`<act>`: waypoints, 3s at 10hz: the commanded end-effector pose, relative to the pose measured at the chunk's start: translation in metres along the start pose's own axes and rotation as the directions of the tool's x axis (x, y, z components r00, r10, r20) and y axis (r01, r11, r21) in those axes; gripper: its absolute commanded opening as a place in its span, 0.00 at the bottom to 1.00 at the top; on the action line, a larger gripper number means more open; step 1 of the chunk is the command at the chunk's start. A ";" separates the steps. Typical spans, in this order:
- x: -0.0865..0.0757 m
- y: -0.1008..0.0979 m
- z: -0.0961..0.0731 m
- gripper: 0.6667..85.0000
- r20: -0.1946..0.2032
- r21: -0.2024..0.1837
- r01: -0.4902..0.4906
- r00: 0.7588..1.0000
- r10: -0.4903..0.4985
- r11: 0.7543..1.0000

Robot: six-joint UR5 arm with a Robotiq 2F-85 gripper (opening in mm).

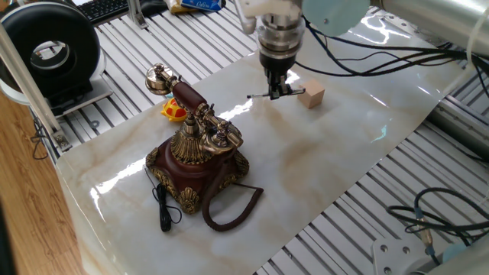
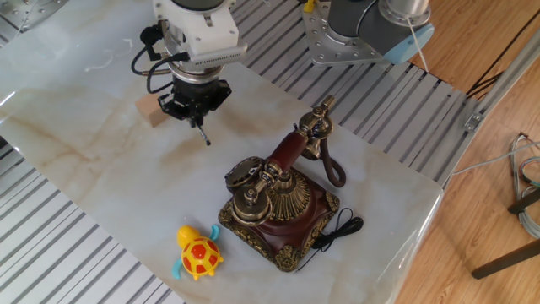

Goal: Dial a number on an old rotary phone

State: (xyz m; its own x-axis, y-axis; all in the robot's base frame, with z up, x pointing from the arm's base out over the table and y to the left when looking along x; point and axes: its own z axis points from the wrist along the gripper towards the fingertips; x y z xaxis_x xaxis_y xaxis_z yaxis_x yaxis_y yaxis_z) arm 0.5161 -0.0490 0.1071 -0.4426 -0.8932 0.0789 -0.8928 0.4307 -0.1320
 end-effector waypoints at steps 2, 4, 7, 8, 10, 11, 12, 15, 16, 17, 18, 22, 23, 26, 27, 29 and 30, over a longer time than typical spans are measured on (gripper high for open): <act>0.015 -0.030 0.012 0.01 -0.007 0.091 0.128 0.992 -0.128 0.988; 0.037 -0.044 0.025 0.01 -0.053 0.148 0.192 0.981 -0.186 0.970; 0.039 -0.034 0.026 0.01 -0.037 0.125 0.085 0.996 -0.081 0.989; 0.040 -0.033 0.026 0.01 -0.035 0.122 0.037 0.999 -0.033 0.992; 0.050 -0.027 0.049 0.01 -0.042 0.100 0.042 0.998 -0.038 0.994; 0.063 -0.027 0.061 0.01 -0.044 0.091 0.072 0.997 -0.068 0.993; 0.074 -0.028 0.063 0.01 -0.050 0.091 0.085 0.996 -0.080 0.992; 0.084 -0.033 0.060 0.01 -0.087 0.109 0.100 0.992 -0.090 0.989; 0.091 -0.044 0.058 0.01 -0.123 0.144 0.132 0.986 -0.114 0.981; 0.095 -0.058 0.054 0.01 -0.174 0.173 0.185 0.972 -0.155 0.967; 0.092 -0.063 0.053 0.01 -0.183 0.181 0.217 0.966 -0.184 0.959; 0.072 -0.058 0.074 0.01 -0.120 0.174 0.193 0.978 -0.173 0.966; 0.071 -0.056 0.080 0.01 -0.113 0.169 0.195 0.978 -0.177 0.966; 0.070 -0.049 0.085 0.01 -0.102 0.167 0.184 0.980 -0.168 0.969; 0.071 -0.044 0.087 0.01 -0.098 0.162 0.176 0.982 -0.162 0.971; 0.069 -0.041 0.084 0.01 -0.111 0.167 0.164 0.983 -0.147 0.972; 0.065 -0.041 0.084 0.01 -0.095 0.171 0.152 0.986 -0.137 0.973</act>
State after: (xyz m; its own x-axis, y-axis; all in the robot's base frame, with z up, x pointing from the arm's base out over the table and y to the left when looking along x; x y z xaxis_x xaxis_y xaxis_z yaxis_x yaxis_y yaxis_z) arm 0.5320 -0.1419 0.0359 -0.2973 -0.9307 0.2130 -0.9314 0.2337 -0.2791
